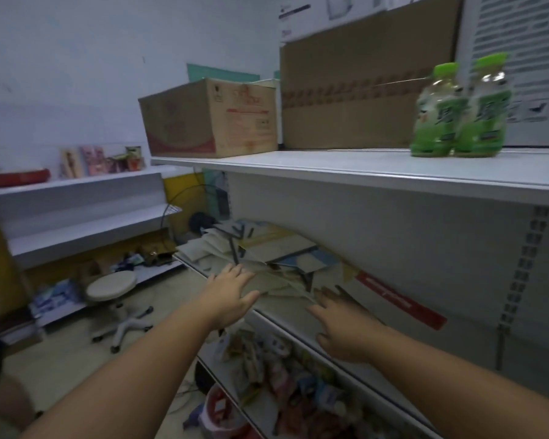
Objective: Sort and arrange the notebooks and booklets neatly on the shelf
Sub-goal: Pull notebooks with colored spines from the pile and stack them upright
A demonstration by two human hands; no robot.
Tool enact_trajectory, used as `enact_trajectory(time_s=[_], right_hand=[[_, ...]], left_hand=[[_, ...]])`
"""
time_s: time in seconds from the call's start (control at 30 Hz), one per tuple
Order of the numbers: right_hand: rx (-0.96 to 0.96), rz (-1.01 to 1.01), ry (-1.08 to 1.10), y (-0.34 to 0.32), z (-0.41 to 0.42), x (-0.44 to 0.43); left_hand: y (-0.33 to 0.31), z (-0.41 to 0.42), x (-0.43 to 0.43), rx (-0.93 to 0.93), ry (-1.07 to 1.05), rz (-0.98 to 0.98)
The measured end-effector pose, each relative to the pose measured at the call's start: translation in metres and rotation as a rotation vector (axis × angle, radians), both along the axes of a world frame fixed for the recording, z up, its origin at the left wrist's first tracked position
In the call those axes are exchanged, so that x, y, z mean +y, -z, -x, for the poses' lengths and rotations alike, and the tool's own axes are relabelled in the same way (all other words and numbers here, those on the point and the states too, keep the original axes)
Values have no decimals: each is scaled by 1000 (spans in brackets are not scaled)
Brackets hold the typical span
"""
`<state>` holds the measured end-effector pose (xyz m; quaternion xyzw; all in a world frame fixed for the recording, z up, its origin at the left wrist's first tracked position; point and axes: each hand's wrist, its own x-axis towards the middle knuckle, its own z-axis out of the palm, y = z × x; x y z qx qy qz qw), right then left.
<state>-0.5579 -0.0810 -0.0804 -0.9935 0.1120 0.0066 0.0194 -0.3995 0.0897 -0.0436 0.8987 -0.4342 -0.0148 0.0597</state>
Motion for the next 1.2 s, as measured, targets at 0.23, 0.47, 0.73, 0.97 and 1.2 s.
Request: enact_trajectory(time_s=[0.23,0.47,0.73,0.97,1.2], right_hand=[[-155,-15,-94,-7,-109,-47],[-129,-95,-85,-36,-192,-73],[59,-186,-46,-14,-216,-74],[-148,-338,197,-39,-222,-52],[-746,-234,539,-86,-242,-35]], left_hand=[[-7,-79,-22,51,-77,61],[-18,-141,-35,112,-114,142],[-10,-206,-58,252,-43,280],[-9,-255,-98,494,120,839],[-8,-210,-119,922,414,678]])
